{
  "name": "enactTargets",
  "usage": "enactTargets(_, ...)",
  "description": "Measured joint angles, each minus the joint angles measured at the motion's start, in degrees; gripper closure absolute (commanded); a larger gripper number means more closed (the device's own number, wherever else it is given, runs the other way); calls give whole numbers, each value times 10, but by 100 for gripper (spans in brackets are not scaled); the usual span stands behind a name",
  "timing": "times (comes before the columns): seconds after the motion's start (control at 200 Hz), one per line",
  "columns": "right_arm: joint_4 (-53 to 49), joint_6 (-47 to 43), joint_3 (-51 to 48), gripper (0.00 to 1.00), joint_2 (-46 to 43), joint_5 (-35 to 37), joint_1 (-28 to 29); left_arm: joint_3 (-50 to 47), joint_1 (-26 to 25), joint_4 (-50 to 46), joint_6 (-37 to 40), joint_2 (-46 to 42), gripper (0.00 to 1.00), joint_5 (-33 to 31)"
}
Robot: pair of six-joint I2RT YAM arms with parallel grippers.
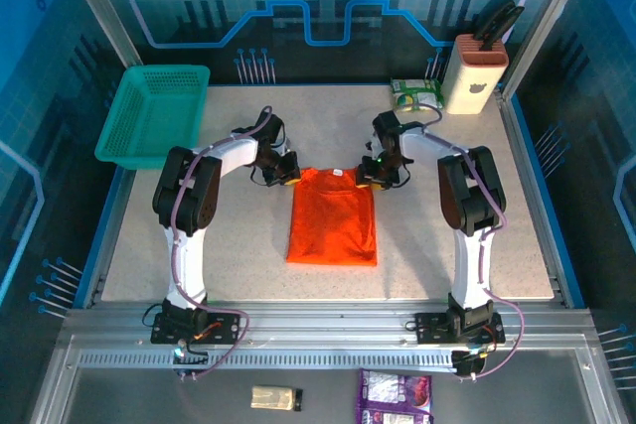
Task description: Fold the inside-out t-shirt
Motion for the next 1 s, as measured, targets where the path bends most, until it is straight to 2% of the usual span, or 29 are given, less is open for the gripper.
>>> enactTargets(0.17, -21, 2, 14, 58, 3, 51, 17, 0, 0, 0, 0, 0, 100, 0)
enactTargets(0.29, -22, 7, 16, 61, 7, 55, 20, 0, 0, 0, 0, 0, 100, 0)
enactTargets(0.52, -10, 23, 14, 81, 11, 43, 19, -1, 0, 0, 0, -1, 99, 0)
enactTargets(0.57, -4, 26, 10, 85, 11, 37, 19, -2, 0, 0, 0, -2, 94, -1)
enactTargets(0.62, 0, 27, 8, 89, 11, 33, 17, -4, 0, -1, 2, -4, 86, -5)
enactTargets(0.695, 4, 29, 8, 91, 11, 22, 13, -7, 0, -7, 5, -8, 70, -13)
enactTargets(0.745, 6, 28, 6, 91, 11, 17, 11, -8, -1, -9, 12, -11, 64, -14)
enactTargets(0.891, 11, 28, 3, 91, 10, 6, 7, -8, -10, -29, 14, -20, 58, -31)
enactTargets(0.996, 12, 28, 2, 90, 10, 4, 6, -3, -16, -33, 14, -20, 58, -43)
